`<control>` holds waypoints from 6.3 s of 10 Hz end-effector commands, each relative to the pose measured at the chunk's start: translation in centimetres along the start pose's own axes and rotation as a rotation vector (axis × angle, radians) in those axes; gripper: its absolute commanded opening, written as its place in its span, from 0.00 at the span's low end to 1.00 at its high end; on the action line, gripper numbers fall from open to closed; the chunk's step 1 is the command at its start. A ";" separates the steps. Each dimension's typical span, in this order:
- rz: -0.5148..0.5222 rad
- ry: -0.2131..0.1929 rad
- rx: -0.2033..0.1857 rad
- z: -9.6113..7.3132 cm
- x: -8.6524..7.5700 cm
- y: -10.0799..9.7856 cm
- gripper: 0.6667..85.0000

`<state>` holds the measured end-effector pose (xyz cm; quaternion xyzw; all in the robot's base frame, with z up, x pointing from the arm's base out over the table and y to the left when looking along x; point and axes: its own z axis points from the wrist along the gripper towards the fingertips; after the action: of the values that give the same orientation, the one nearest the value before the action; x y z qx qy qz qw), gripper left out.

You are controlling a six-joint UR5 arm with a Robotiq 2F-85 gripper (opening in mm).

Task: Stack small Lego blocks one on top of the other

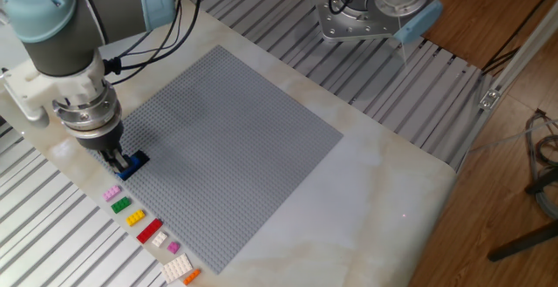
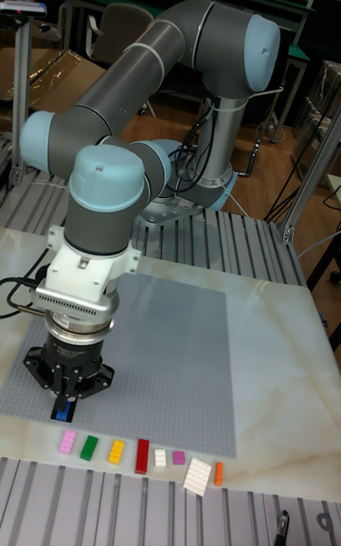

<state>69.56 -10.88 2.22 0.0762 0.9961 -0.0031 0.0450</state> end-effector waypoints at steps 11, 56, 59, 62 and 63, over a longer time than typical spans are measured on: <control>-0.015 -0.018 -0.064 1.2 1.6 0.6 0.00; -0.341 0.113 0.248 -4.4 -0.2 -10.4 0.00; -0.229 0.157 0.114 -4.3 1.8 -7.9 0.00; -0.215 0.131 0.117 -4.1 0.9 -8.9 0.00; -0.233 0.142 0.133 -4.1 1.0 -9.6 0.00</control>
<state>66.77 -19.84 6.11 -0.0454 0.9951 -0.0814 -0.0317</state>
